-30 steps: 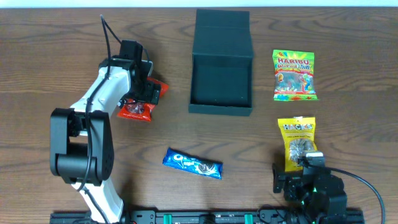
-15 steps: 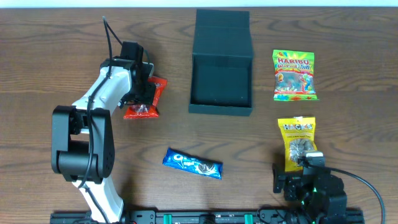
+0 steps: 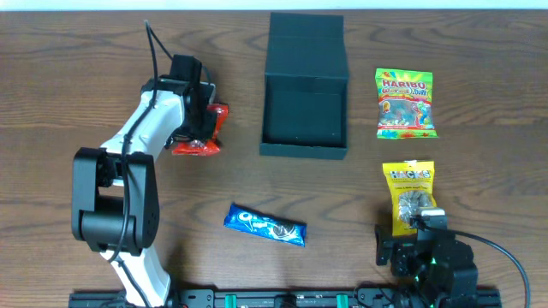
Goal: Pack container
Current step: 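Carry the red bag over the black box and lower it inside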
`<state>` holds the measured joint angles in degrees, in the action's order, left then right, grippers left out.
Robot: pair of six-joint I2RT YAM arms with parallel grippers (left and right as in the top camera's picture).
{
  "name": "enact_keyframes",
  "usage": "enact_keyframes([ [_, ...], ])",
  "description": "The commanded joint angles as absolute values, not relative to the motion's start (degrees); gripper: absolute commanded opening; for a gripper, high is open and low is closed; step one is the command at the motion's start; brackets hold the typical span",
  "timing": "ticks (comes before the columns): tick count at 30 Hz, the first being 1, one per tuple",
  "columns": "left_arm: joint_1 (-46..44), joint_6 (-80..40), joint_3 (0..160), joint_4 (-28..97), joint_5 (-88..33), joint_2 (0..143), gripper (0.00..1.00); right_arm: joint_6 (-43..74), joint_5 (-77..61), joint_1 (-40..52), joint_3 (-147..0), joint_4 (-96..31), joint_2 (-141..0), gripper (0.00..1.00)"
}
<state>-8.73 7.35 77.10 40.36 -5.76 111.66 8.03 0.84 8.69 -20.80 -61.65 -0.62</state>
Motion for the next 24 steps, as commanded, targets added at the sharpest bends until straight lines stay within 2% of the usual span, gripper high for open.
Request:
enact_keyframes([
  [1, -9.82, 5.69, 77.49, 41.43, -7.14, 112.6, 0.06, 7.2, 0.6, 8.27, -20.58, -61.73, -0.32, 0.99],
  [15, -11.99, 4.8, 93.14, 56.1, -7.14, 107.66, 0.06, 7.2, 0.58, 8.27, -20.58, -61.73, -0.32, 0.99],
  [24, -22.98, -4.01, 99.18, 58.0, -8.4, 103.31, 0.06, 7.2, 0.6, 8.27, -20.58, -61.73, -0.32, 0.99],
])
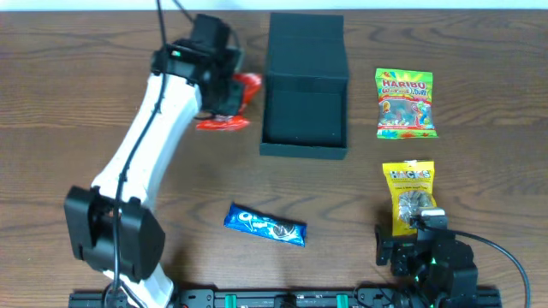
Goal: Pack container
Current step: 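Carry the red bag over the black box and lower it inside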
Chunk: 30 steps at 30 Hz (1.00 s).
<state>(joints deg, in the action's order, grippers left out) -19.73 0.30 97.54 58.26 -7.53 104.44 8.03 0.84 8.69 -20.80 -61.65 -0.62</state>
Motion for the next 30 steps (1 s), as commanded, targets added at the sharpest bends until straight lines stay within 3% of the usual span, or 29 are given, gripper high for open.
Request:
enact_keyframes([
  [1, -24.51, -5.45, 99.39, 57.28, -8.36, 103.33, 0.06, 7.2, 0.58, 8.27, -20.58, -61.73, -0.32, 0.99],
  [7, -30.72, -14.26, 99.39, 49.89, -3.95, 103.81, 0.06, 7.2, 0.58, 8.27, -20.58, -61.73, -0.32, 0.99],
  [14, -31.44, -17.52, 99.39, 42.13, -3.66, 108.25, 0.06, 7.2, 0.58, 8.27, -20.58, -61.73, -0.32, 0.99],
  [30, -31.53, -22.33, 99.37, 41.34, -3.22, 119.98, 0.06, 7.2, 0.58, 8.27, -20.58, -61.73, -0.32, 0.99],
])
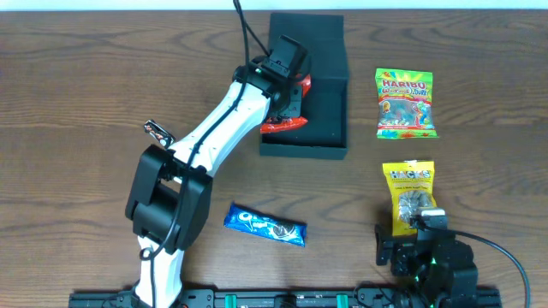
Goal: Pack container
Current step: 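Carry the red bag over the black box and lower it inside, then open the left gripper and withdraw it toward the Oreo pack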
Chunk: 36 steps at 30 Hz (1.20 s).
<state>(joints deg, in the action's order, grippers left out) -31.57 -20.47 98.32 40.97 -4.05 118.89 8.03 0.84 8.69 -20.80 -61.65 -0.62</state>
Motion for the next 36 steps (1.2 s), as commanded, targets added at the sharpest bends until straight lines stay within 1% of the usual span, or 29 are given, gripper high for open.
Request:
enact_keyframes([
  [1, -31.53, -22.33, 99.37, 41.34, -3.2, 120.38, 0.06, 7.2, 0.58, 8.27, -20.58, -61.73, -0.32, 0.99],
  [17, -33.04, -22.55, 99.37, 42.48, -2.35, 121.78, 0.06, 7.2, 0.58, 8.27, -20.58, -61.73, -0.32, 0.99],
  [20, -33.04, -22.57, 99.37, 42.65, -2.11, 121.78, 0.09, 7.2, 0.58, 8.27, -20.58, -61.73, -0.32, 0.99],
  [22, -33.04, -23.0, 99.37, 42.78, -0.93, 121.78, 0.17, 7.2, 0.58, 8.27, -20.58, -61.73, -0.32, 0.99],
  [25, -33.04, -23.0, 99.37, 42.83, -0.78, 121.78, 0.23, 7.2, 0.6, 8.27, -20.58, -61.73, -0.32, 0.99],
  [27, -33.04, -23.0, 99.37, 42.81, -0.82, 121.78, 0.36, 7.2, 0.58, 8.27, -20.58, -61.73, -0.32, 0.99],
  [28, -33.04, -23.0, 99.37, 42.81, -0.82, 121.78, 0.46, 7.2, 0.58, 8.27, -20.58, -61.73, -0.32, 0.99],
  [31, -33.04, -22.98, 99.37, 42.33, -0.89, 121.78, 0.6, 7.2, 0.58, 8.27, -20.58, -61.73, -0.32, 0.99],
  [32, -33.04, -22.98, 99.39, 42.04, -0.89, 121.75, 0.63, 7.2, 0.58, 8.27, -20.58, -61.73, -0.32, 0.99],
  [36, -33.04, -22.96, 100.79, 42.09, -2.02, 121.71, 0.68, 7.2, 0.58, 8.27, -20.58, -61.73, -0.32, 0.99],
])
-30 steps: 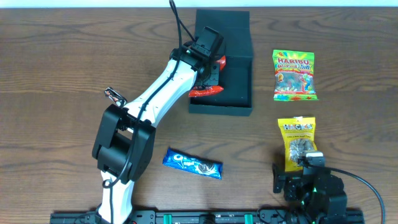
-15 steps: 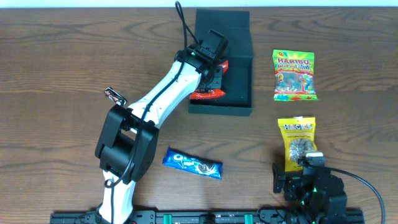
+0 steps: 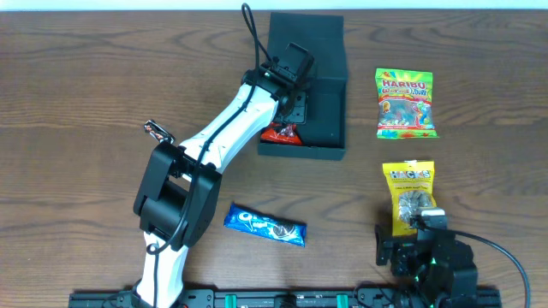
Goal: Pack container
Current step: 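Open the left gripper and withdraw it toward the Oreo pack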
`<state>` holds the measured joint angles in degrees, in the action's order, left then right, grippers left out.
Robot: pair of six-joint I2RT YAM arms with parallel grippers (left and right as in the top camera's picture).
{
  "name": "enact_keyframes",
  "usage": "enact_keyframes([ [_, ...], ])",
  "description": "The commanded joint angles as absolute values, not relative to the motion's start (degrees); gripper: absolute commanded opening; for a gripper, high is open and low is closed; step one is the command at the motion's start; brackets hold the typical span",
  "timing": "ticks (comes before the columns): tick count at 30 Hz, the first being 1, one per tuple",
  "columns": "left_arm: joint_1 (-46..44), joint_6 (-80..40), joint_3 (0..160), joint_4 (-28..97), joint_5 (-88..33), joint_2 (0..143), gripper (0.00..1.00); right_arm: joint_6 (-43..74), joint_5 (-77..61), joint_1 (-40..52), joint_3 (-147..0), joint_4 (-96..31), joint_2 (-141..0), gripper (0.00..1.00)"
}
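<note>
A dark green open box [image 3: 304,151] stands at the back middle of the table, its lid flipped up behind it. A red snack packet [image 3: 281,133] lies inside at the box's front left corner. My left gripper [image 3: 295,94] hangs over the box just behind the packet, open and apart from it. A blue cookie packet [image 3: 265,224] lies on the table in front of the box. A Haribo bag [image 3: 405,103] and a yellow Hacks bag [image 3: 409,192] lie to the right. My right gripper [image 3: 409,244] is parked at the front right; its jaws are not discernible.
The left arm stretches diagonally from its base at the front left up to the box, passing over the table left of the blue packet. The wooden table's far edge runs just behind the box lid.
The red packet was held in my left gripper over the box's left side. Now it lies lower, in the box's front left corner, let go. The right arm has not moved.
My left gripper held the red packet on the table left of the box. Then it had it lifted nearer the box's left wall, then over the box's left edge. Now the packet rests inside the box, free of the gripper.
</note>
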<state>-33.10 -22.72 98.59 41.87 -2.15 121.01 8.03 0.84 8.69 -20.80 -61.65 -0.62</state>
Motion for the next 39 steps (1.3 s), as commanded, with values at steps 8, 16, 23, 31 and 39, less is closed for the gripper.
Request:
enact_keyframes([
  [8, -33.32, -21.32, 115.96, 54.78, -4.95, 121.69, 0.87, 7.2, 0.58, 8.27, -20.58, -61.73, -0.32, 0.99],
  [16, -35.18, -10.55, 125.8, 69.65, -2.24, 116.75, 0.95, 7.2, 0.58, 8.27, -20.58, -61.73, -0.32, 0.99],
  [23, -36.03, -8.01, 125.47, 74.59, 4.12, 107.04, 0.95, 7.2, 0.62, 8.27, -20.58, -61.73, -0.32, 0.99],
  [31, -36.01, -6.17, 104.77, 69.3, 6.15, 89.97, 0.95, 7.16, 1.93, 8.27, -20.58, -61.1, -0.32, 0.99],
  [39, -35.92, -6.2, 76.16, 56.1, 6.2, 66.65, 0.95, 15.73, 0.75, 8.27, -20.58, -48.58, -0.32, 0.99],
])
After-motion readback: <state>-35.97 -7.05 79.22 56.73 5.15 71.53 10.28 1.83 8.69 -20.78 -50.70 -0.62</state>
